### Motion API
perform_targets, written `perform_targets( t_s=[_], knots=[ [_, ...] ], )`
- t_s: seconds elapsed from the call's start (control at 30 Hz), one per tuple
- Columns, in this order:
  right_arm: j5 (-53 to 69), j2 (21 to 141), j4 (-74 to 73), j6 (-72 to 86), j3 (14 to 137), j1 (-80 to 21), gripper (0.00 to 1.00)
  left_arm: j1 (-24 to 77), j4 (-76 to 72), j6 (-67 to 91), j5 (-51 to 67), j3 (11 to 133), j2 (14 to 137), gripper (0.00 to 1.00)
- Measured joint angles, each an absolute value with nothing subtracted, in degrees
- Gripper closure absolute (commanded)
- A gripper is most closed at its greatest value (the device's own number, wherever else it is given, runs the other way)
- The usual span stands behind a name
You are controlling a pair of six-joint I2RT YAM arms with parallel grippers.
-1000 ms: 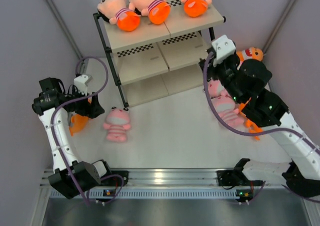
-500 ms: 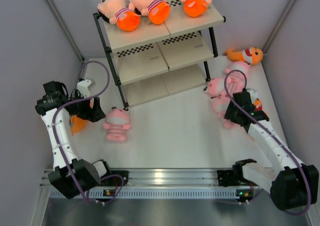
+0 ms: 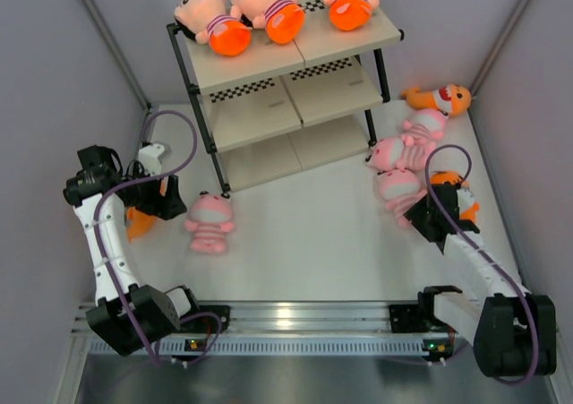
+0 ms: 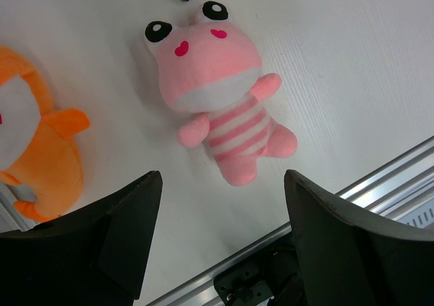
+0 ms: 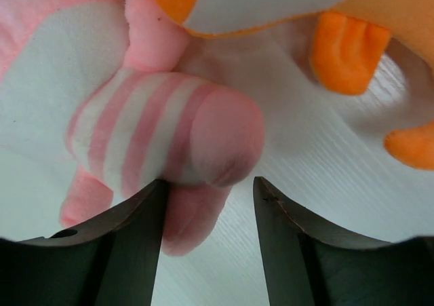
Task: Place and organize the stuffed toys onto the shelf
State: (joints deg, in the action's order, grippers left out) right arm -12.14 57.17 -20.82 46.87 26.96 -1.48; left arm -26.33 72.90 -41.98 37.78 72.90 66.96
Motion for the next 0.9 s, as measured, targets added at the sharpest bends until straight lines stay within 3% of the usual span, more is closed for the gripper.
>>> perform_targets(
  t_s=[0.03,0.07,0.13,0.17,0.2,0.37,0.5,0.9],
  knots=[
    [-11.55,58.24,-19.25,47.24,26.96,-1.45,0.54,-26.33,72.9,-42.0,37.67,72.9,66.96,0.22],
    [-10.98,59.18,-18.02,47.68,26.94,-1.41,0.65,-26.33,72.9,-42.0,37.56,72.9,66.96,0.22],
    [-9.89,60.58,-14.17,48.47,26.11,-1.37,0.79,-26.33,72.9,-42.04,37.47,72.9,66.96,0.22],
    [-9.58,60.77,-12.34,49.08,25.26,-1.37,0.94,-26.33,72.9,-42.04,37.45,72.9,66.96,0.22],
    [-9.5,60.77,-10.37,49.5,24.18,-1.37,1.0,-26.33,72.9,-42.04,37.45,72.9,66.96,0.22],
    [-9.47,59.88,-3.55,50.54,20.99,-1.34,1.0,-26.33,72.9,-42.13,37.41,72.97,66.98,0.22],
    [-8.14,56.95,-6.74,49.6,22.11,-1.32,1.0,-26.33,72.9,-42.17,37.39,72.97,66.98,0.22],
    [-6.63,37.26,-25.71,49.63,42.94,-6.09,1.0,-26.3,72.97,-42.15,37.87,74.65,67.02,0.22]
  ],
)
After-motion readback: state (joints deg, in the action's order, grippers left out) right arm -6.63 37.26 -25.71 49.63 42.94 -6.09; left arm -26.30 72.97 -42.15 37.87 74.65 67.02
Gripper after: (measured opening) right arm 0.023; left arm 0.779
